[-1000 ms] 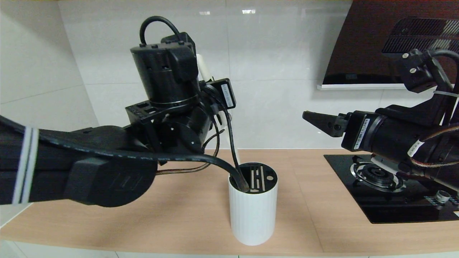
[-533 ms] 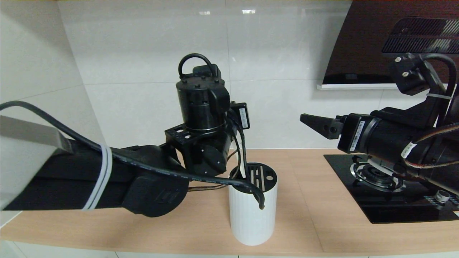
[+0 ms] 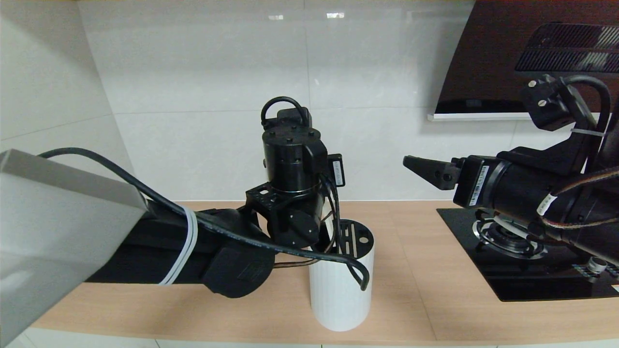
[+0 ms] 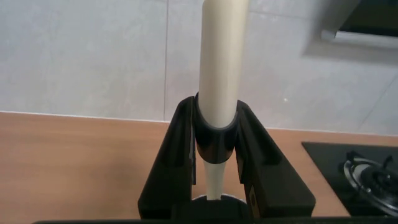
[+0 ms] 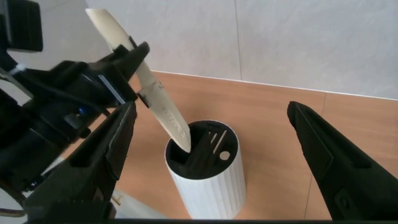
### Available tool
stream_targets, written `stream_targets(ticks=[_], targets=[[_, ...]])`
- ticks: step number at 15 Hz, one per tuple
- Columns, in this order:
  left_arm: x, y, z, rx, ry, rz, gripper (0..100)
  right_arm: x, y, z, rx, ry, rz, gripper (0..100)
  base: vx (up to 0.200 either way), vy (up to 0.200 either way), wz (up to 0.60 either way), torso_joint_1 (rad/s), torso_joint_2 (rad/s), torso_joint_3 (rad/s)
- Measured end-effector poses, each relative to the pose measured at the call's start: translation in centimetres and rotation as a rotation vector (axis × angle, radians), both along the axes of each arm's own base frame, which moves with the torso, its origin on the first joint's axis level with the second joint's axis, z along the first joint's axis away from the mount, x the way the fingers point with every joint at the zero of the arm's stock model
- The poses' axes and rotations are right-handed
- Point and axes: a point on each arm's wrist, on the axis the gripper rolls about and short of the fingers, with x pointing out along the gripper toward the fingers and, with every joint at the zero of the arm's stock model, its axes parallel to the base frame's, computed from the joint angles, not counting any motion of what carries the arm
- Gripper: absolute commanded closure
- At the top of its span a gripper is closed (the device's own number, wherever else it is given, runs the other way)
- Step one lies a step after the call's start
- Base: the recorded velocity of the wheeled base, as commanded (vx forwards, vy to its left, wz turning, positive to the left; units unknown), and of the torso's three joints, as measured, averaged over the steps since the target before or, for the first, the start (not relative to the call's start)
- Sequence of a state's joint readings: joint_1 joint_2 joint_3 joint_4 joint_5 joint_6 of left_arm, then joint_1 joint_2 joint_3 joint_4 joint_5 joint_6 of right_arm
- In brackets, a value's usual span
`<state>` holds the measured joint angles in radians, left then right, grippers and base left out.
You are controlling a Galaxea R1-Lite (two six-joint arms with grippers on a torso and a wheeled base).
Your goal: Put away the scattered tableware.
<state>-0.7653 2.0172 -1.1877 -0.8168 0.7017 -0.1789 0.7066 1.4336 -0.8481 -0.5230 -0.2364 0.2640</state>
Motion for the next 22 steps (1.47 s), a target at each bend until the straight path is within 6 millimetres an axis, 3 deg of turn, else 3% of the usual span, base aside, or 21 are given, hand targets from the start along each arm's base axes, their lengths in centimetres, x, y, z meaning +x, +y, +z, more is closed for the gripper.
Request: stream_targets(ticks=[5, 15, 22], targets=[[0.0, -0.4, -1.2, 0.023, 0.025, -0.009, 100, 0.0, 0.0, -0.1, -0.002, 0.002, 0.000, 0, 0.000, 0.000, 0.00, 0.000, 0.00, 0.000], [-0.7, -2.2, -6.7, 0.129, 0.138, -0.054, 100, 0.0, 0.0, -0.2, -0.004, 0.005, 0.001, 0, 0.000, 0.000, 0.00, 0.000, 0.00, 0.000], [-0.7, -2.3, -8.3, 0.161, 0.171, -0.057, 100, 0.2, 0.2, -0.3, -0.009, 0.010, 0.000, 0, 0.000, 0.000, 0.00, 0.000, 0.00, 0.000]])
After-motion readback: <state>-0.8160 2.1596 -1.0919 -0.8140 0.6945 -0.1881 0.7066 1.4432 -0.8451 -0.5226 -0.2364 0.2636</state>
